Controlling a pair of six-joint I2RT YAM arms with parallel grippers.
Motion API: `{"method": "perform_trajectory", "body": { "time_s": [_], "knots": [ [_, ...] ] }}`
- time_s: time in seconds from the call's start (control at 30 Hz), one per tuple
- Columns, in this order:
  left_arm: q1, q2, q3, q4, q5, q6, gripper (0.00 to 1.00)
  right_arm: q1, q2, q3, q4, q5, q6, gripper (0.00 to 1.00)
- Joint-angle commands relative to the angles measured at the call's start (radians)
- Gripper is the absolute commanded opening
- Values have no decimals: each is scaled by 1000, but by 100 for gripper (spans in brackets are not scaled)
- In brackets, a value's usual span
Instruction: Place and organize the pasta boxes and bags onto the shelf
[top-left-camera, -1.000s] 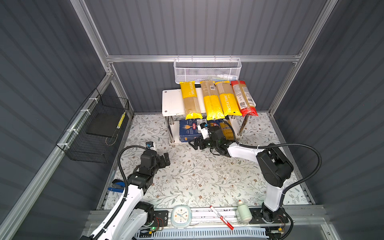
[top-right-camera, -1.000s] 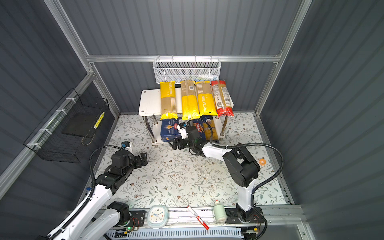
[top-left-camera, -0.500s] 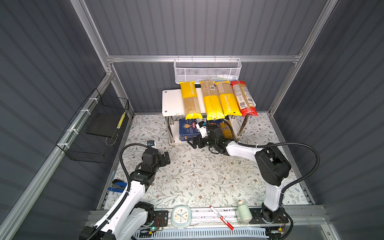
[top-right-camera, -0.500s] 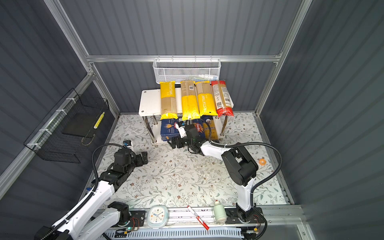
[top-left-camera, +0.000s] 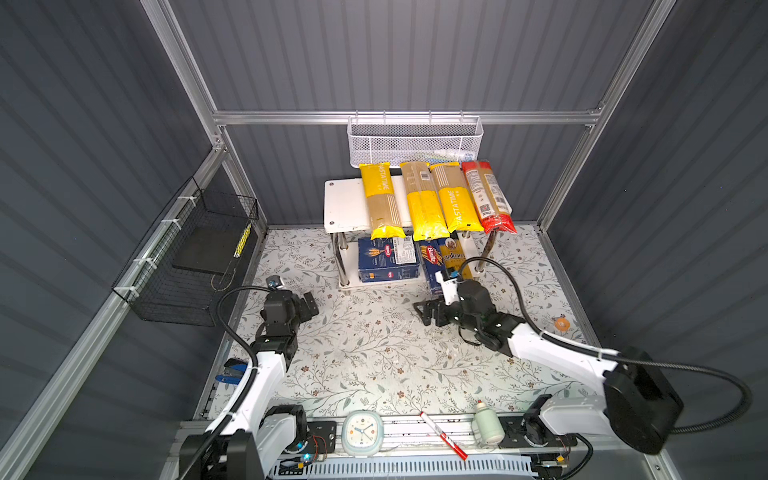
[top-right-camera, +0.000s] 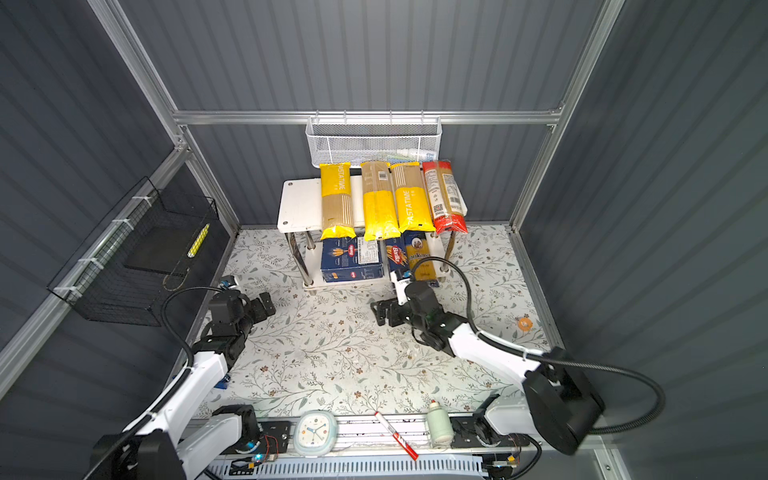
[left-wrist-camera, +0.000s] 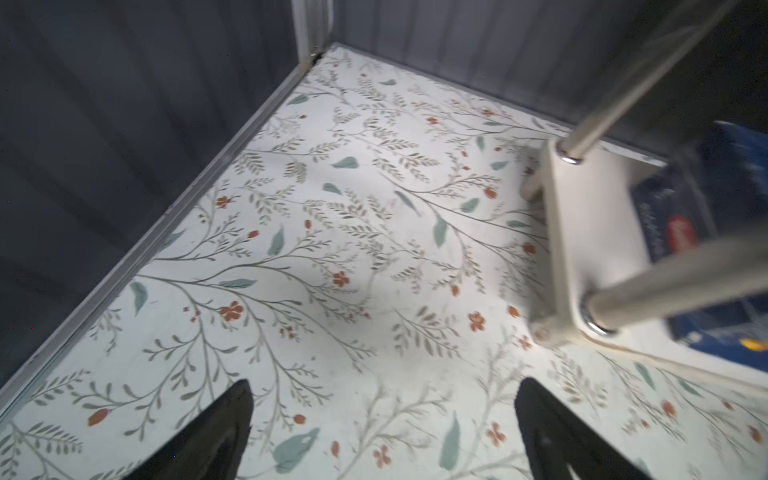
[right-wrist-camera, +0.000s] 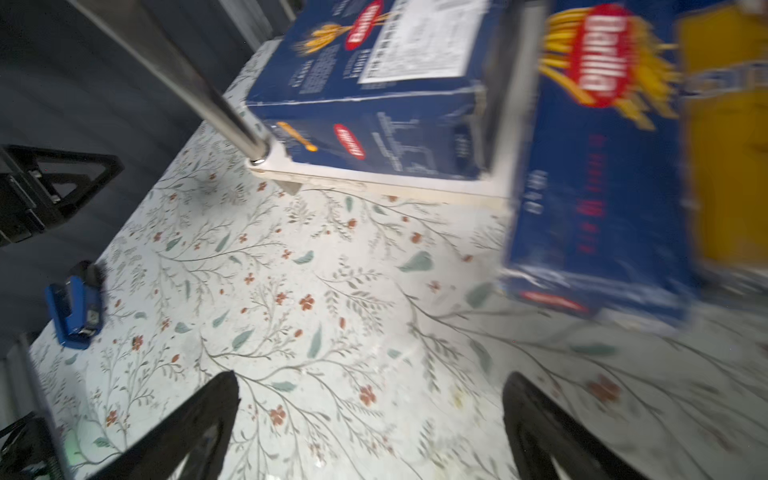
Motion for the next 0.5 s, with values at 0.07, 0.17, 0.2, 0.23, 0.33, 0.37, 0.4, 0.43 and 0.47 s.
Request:
{"method": "perform_trajectory", "body": {
  "time_s": [0.07, 0.17, 0.2, 0.23, 0.33, 0.37, 0.4, 0.43, 0.47],
  "knots": [
    [47, 156, -25, 228, 8, 6, 99, -129, -270, -116, -235, 248, 28, 99],
    [47, 267, -53, 395, -14, 73, 99, -267, -349, -146, -256, 293, 2, 99],
    [48, 294, -64, 443, -23, 79, 99, -307, -359, -156, -241, 299, -7, 99],
    [50, 322, -76, 494, -25, 76, 99, -348, -368, -171, -209, 304, -19, 99],
    [50, 381, -113, 663, 42, 101, 99, -460, -362, -207, -120, 283, -40, 99],
    [49, 396, -128, 716, 58, 103, 99, -493, -351, -212, -103, 261, -42, 99],
    [50, 404, -137, 742, 64, 105, 99, -517, -342, -206, -101, 244, -41, 99],
    [50, 413, -143, 767, 69, 108, 99, -537, -330, -204, -83, 228, -51, 99],
    [50, 419, -144, 780, 69, 108, 99, -555, -316, -201, -69, 219, -59, 99]
  ]
}}
